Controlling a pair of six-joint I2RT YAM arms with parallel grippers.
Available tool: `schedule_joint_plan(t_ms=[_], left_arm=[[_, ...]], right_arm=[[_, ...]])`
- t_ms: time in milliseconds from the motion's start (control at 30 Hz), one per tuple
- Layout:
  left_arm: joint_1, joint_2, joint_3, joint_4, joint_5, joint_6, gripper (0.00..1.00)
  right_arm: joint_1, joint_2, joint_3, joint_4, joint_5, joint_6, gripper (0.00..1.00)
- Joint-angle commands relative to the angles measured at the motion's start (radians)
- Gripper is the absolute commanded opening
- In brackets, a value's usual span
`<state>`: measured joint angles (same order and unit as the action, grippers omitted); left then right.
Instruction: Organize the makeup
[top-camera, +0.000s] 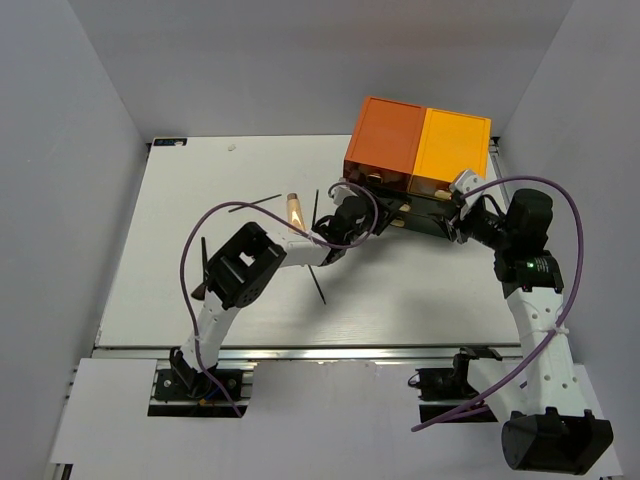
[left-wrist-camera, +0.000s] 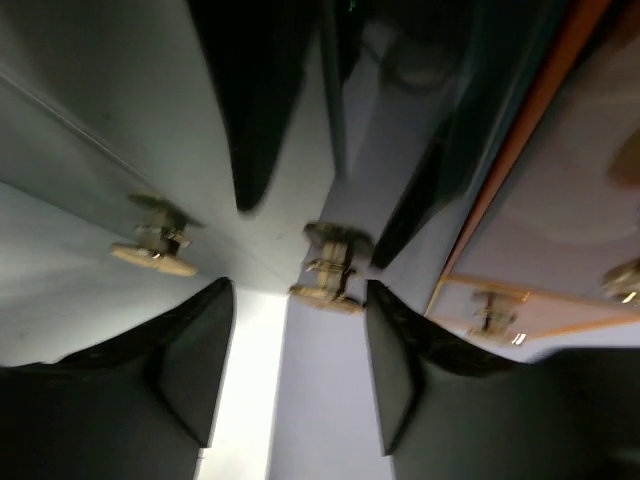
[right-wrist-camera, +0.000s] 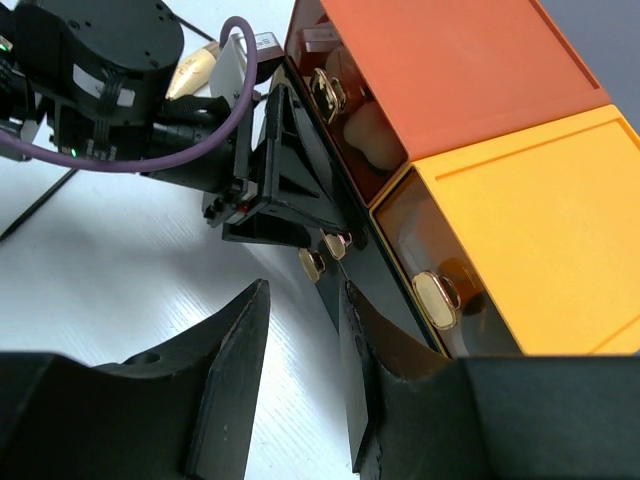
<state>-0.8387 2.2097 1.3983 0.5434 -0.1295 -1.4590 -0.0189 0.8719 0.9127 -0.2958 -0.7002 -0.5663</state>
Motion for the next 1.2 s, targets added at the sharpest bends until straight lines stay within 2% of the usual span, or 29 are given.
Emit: schedule_joint_plan(t_ms=[0, 67, 100, 200, 400, 567, 800, 867, 933, 967, 1000, 1100, 1167], left_arm=[[-0.011, 0.005, 0.069, -0.085, -0.133, -0.096, 0.62], [-0.016, 0.024, 0.094, -0.080, -0.131, -0.106, 0.54], [-0.016, 0.036, 0.109, -0.077, -0.131, -0.107, 0.46], [-0.022, 0.027, 0.105, -0.073, -0.134, -0.106, 0.40], [-0.031, -0.056, -0.051, -0.002, -0.102, -0.113, 0.29], [-0.060, -0.197, -0.249, 0.027, -0.065, -0.141, 0.28], [-0.118, -0.317, -0.393, 0.039, -0.068, -0.192, 0.27], [-0.126, -0.332, -0.410, 0.040, -0.073, -0.182, 0.29], [-0.125, -0.354, -0.427, 0.036, -0.078, -0.172, 0.37], [-0.126, -0.361, -0.430, 0.033, -0.087, -0.164, 0.43], [-0.125, -0.366, -0.433, 0.026, -0.090, -0.156, 0.58], [-0.125, -0.383, -0.418, 0.007, -0.099, -0.115, 0.79], [-0.126, -0.395, -0.409, 0.009, -0.099, -0.080, 0.85]], right_arm=[[-0.004, -0.005, 0.032, 0.049, -0.021, 0.034, 0.40], [-0.004, -0.010, 0.034, 0.049, -0.019, 0.034, 0.40], [-0.006, -0.013, 0.034, 0.050, -0.018, 0.034, 0.40], [-0.006, -0.024, 0.029, 0.049, -0.016, 0.036, 0.40], [-0.007, -0.037, 0.011, 0.047, -0.007, 0.036, 0.40], [-0.007, -0.031, -0.009, 0.060, -0.002, 0.034, 0.40], [-0.007, 0.012, -0.037, 0.106, -0.018, 0.060, 0.40], [-0.007, 0.018, -0.041, 0.121, -0.025, 0.066, 0.40], [-0.007, 0.027, -0.041, 0.126, -0.041, 0.071, 0.42], [-0.007, 0.027, -0.040, 0.124, -0.041, 0.071, 0.42], [-0.007, 0.036, -0.034, 0.121, -0.057, 0.072, 0.43], [-0.007, 0.052, -0.011, 0.084, -0.088, 0.071, 0.51], [-0.007, 0.055, -0.002, 0.058, -0.099, 0.066, 0.54]])
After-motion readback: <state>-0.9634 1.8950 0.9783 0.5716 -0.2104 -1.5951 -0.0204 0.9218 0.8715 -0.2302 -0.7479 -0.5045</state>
